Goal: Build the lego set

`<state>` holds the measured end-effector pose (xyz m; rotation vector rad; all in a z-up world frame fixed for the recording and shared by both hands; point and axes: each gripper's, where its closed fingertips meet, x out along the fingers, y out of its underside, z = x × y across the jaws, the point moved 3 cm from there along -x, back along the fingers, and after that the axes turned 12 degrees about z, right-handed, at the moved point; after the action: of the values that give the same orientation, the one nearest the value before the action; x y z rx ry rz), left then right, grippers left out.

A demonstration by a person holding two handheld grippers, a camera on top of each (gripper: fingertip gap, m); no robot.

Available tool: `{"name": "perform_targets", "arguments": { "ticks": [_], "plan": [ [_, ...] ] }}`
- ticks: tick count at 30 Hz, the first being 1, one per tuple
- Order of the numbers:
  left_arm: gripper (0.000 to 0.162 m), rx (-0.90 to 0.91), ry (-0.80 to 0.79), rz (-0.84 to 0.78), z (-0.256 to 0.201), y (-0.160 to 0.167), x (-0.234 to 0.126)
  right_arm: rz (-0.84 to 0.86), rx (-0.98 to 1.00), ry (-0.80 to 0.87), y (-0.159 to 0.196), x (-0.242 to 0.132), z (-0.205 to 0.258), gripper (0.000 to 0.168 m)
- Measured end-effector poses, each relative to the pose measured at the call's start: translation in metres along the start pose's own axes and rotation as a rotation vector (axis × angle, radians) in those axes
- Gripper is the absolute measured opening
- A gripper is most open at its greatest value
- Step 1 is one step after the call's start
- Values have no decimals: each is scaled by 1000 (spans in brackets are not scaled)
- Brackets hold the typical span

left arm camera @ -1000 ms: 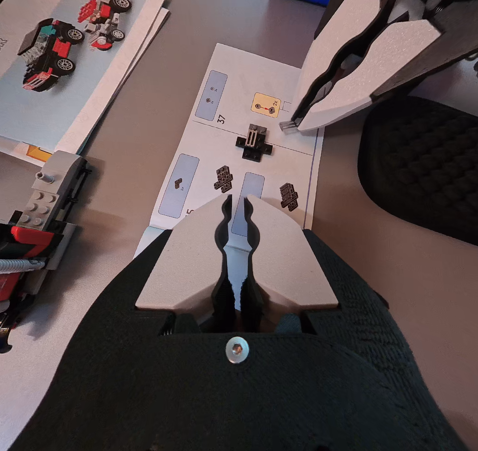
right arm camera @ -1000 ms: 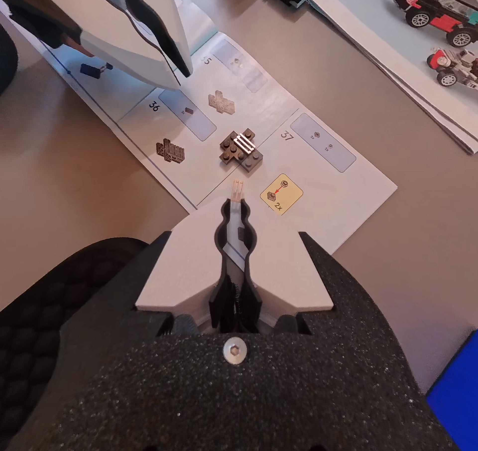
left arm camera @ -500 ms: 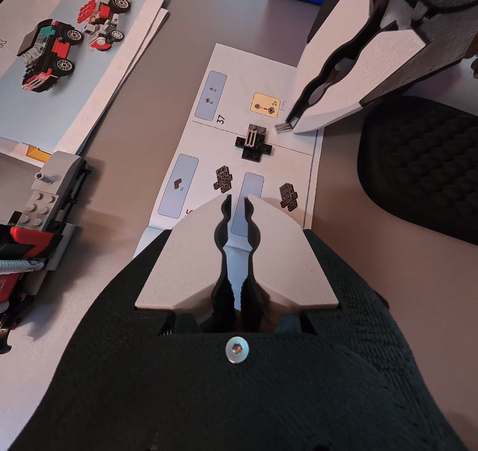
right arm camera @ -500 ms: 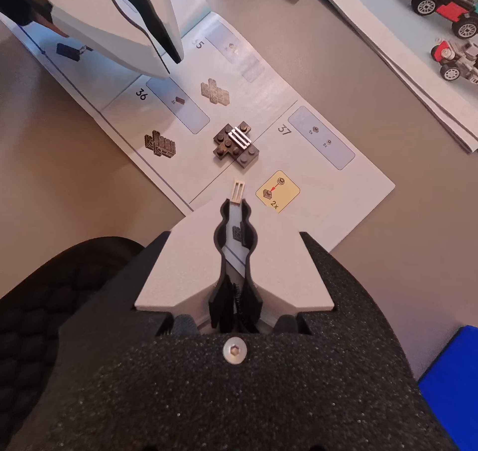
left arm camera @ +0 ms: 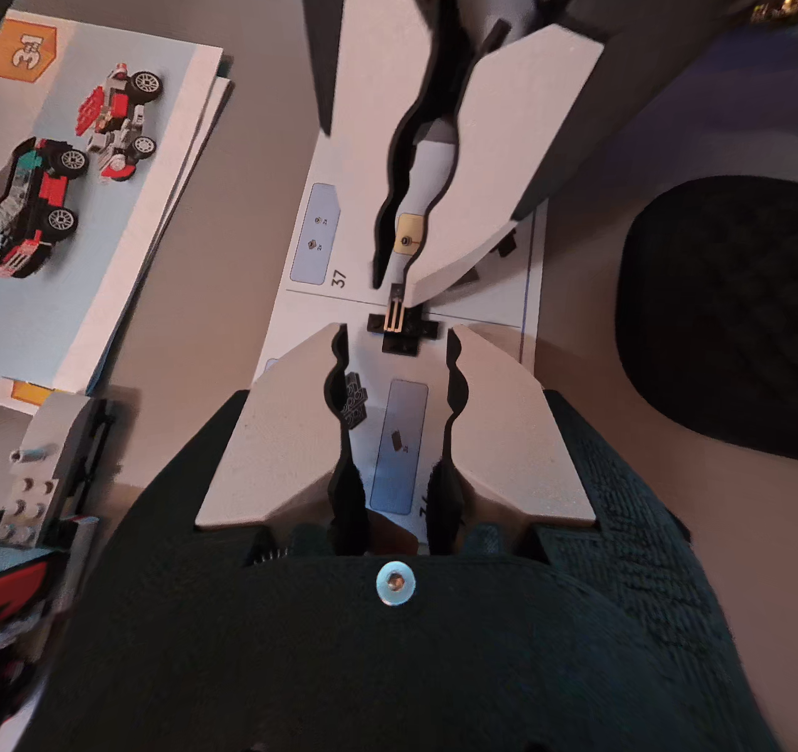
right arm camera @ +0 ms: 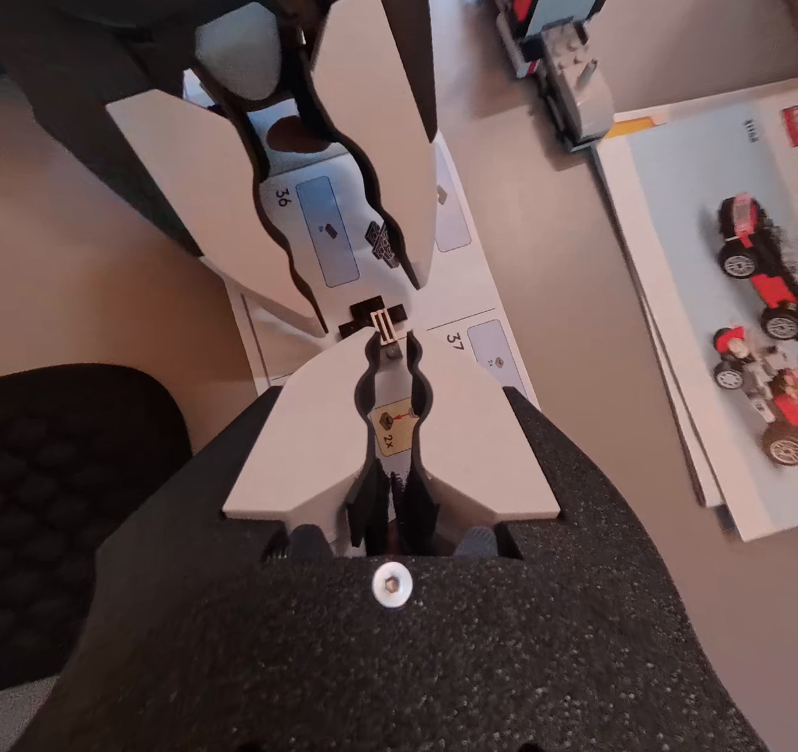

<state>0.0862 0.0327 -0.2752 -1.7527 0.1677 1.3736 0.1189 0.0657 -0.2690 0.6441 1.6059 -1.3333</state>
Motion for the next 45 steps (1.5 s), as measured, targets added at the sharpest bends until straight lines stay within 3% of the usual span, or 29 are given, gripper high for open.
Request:
{"name": "perform_targets", "arguments": {
  "ticks": [11, 28, 35, 42, 45],
  "plan": [
    [34, 46, 43, 20, -2, -2, 15, -59, 5, -145, 3, 11, 2, 9],
    [34, 16, 59, -11, -2, -1, 15, -34, -315, 168, 0, 9, 12, 0],
    [34, 23, 60, -15, -3, -1, 15, -72, -127, 57, 2, 9, 3, 15],
    [34, 28, 61, -13, -4, 0, 15, -9, 147, -237, 4, 12, 2, 10],
    [34, 27, 62, -16, -4, 0, 15, -33, 35, -171, 3, 12, 3, 9]
  ]
}}
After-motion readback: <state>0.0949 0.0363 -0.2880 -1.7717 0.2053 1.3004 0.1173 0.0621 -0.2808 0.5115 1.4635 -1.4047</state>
